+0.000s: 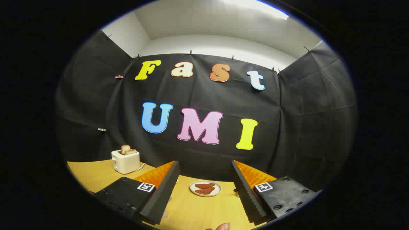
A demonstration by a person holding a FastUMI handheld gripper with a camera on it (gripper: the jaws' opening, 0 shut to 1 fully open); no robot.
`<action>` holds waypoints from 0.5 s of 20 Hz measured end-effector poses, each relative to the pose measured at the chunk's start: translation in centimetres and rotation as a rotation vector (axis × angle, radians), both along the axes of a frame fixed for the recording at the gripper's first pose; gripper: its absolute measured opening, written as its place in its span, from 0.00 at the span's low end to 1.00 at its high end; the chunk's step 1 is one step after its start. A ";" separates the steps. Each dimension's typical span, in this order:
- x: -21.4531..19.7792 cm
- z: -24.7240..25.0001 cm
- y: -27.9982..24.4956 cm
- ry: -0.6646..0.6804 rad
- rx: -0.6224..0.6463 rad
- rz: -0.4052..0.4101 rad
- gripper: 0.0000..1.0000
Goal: Take the bottle from table, then pour the juice into the cup, finally place the bottle on the coaster
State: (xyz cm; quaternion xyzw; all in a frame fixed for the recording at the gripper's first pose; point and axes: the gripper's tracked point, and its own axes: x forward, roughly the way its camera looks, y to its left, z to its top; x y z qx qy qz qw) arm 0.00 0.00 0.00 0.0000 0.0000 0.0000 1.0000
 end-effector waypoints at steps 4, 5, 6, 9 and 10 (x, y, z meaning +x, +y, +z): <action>0.0 0.4 1.0 -0.014 -0.019 0.015 0.97; 0.0 0.3 1.2 -0.013 -0.019 0.018 0.97; -0.1 0.2 1.4 -0.011 -0.015 0.022 0.97; -0.2 0.2 1.9 -0.009 -0.010 0.025 0.97; -0.3 0.3 2.0 -0.010 -0.011 0.025 0.97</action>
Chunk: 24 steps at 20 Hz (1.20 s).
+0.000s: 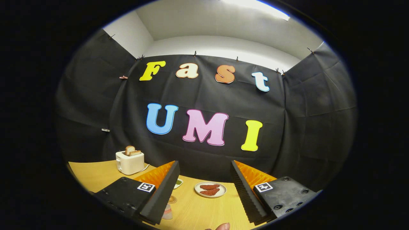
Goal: Take the bottle from table, then pour the juice into the cup, finally place the bottle on the coaster
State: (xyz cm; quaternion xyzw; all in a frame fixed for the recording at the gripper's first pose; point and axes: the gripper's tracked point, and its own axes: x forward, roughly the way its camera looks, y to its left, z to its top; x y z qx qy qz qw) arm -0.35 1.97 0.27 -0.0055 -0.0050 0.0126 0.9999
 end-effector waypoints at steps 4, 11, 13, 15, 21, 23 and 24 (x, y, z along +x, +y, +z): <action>-0.2 0.1 0.6 -0.007 -0.014 0.008 0.97; 0.0 -0.1 3.8 -0.037 0.008 0.072 0.97; -0.2 -0.1 5.2 -0.057 0.027 0.099 0.97; -0.5 -0.9 6.8 -0.066 0.036 0.130 0.97; -1.2 -6.5 10.9 -0.029 0.049 0.163 0.97; -1.3 -8.4 12.0 -0.018 0.051 0.164 0.97; -1.3 -9.4 12.4 -0.011 0.045 0.162 0.97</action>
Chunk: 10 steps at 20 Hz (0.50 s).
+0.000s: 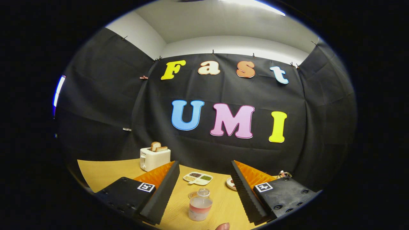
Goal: Take the bottle from table, then pour the juice into the cup, finally place the bottle on the coaster
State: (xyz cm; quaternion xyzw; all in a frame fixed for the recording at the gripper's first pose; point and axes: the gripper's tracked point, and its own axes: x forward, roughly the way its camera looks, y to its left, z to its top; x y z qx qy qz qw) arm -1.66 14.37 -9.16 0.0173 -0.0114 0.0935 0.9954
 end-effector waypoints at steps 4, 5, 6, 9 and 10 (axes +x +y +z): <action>-0.2 -4.1 0.7 0.037 0.006 -0.037 0.97; -0.3 -5.4 0.9 0.053 0.009 -0.044 0.97; -0.3 -6.5 1.0 0.069 0.008 -0.057 0.97; 0.3 -10.6 0.7 0.124 0.009 -0.107 0.97; 0.7 -12.0 0.5 0.145 0.011 -0.126 0.97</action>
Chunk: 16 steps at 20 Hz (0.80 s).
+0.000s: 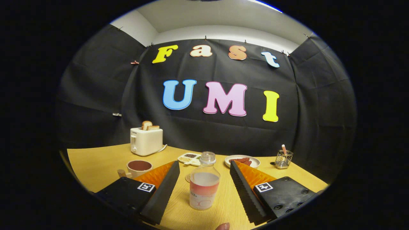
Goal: Take the bottle from table, then pour the juice into the cup, finally place the bottle on the coaster
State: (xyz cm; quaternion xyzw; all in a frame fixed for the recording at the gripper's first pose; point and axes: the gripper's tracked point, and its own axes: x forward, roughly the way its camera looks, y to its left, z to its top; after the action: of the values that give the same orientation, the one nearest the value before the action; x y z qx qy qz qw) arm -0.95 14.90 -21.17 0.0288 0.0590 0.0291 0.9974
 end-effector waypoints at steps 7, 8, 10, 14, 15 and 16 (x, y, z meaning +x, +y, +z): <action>2.3 -5.7 0.5 0.060 0.001 -0.065 0.98; 2.6 -6.2 0.7 0.067 0.007 -0.075 0.98; 2.9 -6.9 1.0 0.082 0.021 -0.097 0.97; 3.9 -6.4 0.1 0.079 -0.005 -0.158 0.75; 4.0 -5.8 -0.3 0.076 -0.042 -0.174 0.75; 4.1 -4.7 -0.6 0.068 -0.078 -0.182 0.74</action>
State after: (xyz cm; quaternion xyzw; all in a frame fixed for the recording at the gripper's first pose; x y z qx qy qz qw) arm 3.16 14.33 -25.86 -0.0039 0.0912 -0.0650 0.9937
